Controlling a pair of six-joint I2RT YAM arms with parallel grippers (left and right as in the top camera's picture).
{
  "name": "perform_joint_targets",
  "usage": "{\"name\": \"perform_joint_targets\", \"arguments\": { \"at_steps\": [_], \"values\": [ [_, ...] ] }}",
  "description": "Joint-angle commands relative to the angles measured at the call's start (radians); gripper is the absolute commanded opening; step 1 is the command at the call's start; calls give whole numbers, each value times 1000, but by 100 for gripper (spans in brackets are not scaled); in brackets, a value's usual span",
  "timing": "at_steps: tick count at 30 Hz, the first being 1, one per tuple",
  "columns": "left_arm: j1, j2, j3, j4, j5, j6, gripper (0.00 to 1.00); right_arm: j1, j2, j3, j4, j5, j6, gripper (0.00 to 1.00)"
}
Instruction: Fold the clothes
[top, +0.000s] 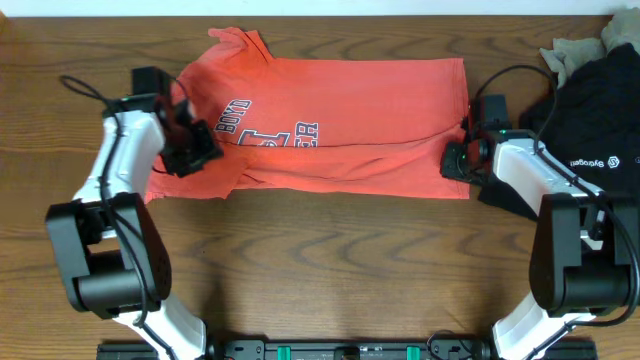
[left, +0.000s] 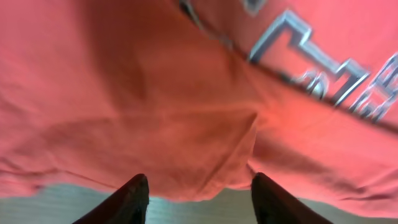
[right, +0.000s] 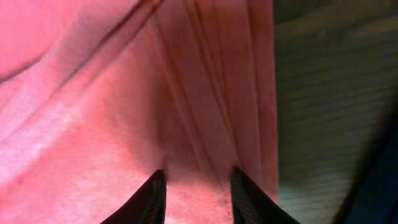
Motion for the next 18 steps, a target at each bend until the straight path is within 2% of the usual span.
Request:
{"name": "perform_joint_targets", "arguments": {
  "at_steps": [1, 9, 10, 11, 13, 16, 17, 18],
  "values": [
    [-46, -26, -45, -2, -89, 17, 57, 8, 9, -49, -2, 17, 7, 30],
    [-153, -16, -137, 55, -247, 17, 58, 8, 9, -67, -2, 20, 8, 27],
    [-161, -16, -141, 58, -262, 17, 56, 8, 9, -67, -2, 20, 7, 27],
    [-169, -16, -142, 61, -277, 17, 49, 8, 9, -67, -2, 19, 8, 27],
    [-178, -16, -142, 71, -291, 17, 43, 8, 9, -67, -2, 20, 7, 27],
    [-178, -16, -142, 99, -314, 17, 24, 8, 9, -67, -2, 20, 7, 27],
    [-177, -16, -142, 108, -324, 16, 11, 8, 9, -66, -3, 20, 7, 26],
    [-177, -16, -142, 116, -334, 16, 6, 8, 9, -67, -3, 20, 7, 26]
  ]
}}
